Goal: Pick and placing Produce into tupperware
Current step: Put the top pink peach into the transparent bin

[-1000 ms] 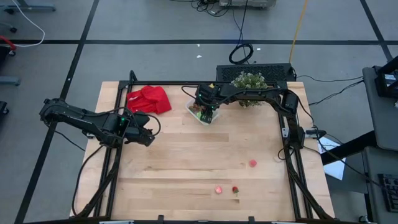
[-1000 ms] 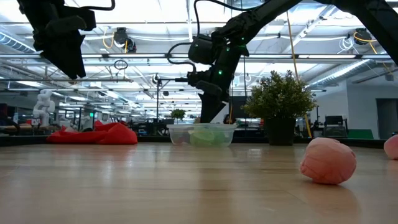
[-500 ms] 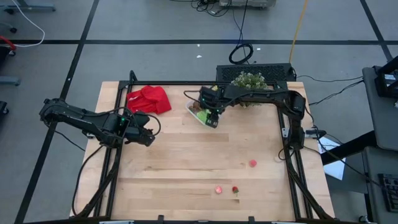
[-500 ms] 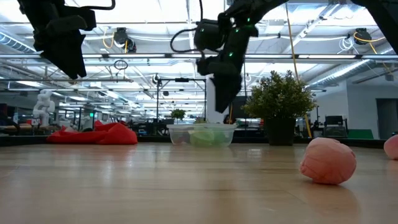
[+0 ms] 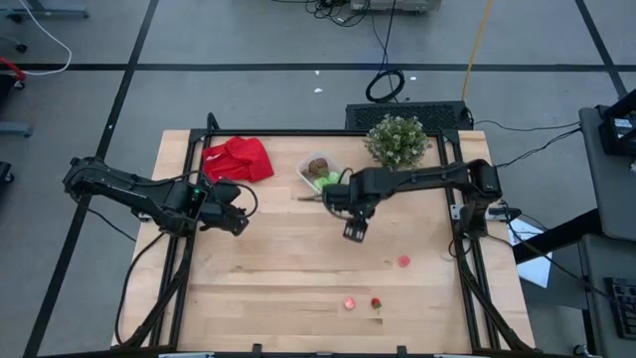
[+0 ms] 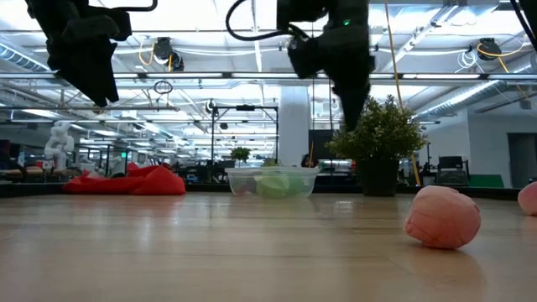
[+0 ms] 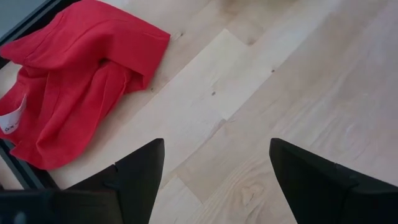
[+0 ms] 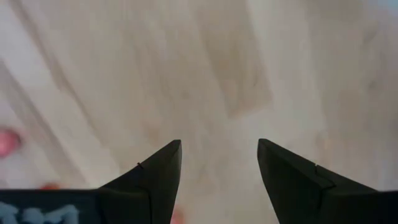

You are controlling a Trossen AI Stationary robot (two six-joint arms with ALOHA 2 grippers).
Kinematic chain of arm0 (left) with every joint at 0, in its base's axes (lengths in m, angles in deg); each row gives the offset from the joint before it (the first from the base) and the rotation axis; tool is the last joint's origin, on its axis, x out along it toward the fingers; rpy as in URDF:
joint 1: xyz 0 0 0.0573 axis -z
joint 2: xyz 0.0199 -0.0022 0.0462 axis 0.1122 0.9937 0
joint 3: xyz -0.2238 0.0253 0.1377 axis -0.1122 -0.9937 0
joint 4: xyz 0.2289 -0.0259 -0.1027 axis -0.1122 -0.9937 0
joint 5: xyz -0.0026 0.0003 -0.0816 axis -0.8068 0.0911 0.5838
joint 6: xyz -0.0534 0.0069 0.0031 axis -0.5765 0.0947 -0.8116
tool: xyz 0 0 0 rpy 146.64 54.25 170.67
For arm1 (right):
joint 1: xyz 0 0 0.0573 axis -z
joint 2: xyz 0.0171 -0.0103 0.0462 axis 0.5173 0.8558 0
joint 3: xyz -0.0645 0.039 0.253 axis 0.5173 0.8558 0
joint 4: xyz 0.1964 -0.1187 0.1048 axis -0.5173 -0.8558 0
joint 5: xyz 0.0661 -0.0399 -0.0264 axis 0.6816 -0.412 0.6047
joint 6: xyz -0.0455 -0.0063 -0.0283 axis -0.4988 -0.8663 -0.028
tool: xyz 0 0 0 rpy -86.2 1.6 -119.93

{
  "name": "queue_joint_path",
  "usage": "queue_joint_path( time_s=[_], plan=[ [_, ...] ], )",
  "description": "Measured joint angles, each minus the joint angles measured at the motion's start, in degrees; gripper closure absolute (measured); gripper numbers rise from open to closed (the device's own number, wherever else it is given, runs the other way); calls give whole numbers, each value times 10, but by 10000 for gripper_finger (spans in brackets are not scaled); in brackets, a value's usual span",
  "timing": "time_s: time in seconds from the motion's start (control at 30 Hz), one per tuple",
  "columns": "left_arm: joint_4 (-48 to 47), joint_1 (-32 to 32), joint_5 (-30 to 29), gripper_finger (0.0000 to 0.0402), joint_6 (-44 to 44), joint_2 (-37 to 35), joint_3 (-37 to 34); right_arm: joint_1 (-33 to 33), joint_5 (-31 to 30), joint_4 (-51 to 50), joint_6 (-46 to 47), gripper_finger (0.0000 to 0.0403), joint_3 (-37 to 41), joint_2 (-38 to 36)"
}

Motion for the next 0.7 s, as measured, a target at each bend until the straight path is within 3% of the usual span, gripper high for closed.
queue_joint_path(
  time_s=[0.23,0.47,0.7],
  plan=[
    [2,17,0,105,-2,0,0,-66,0,-100,91,199,21,0],
    [4,29,0,105,-3,0,0,-108,2,-152,172,198,95,-4],
    [5,37,-2,105,-10,0,0,-161,60,-155,204,191,134,-4]
  ],
)
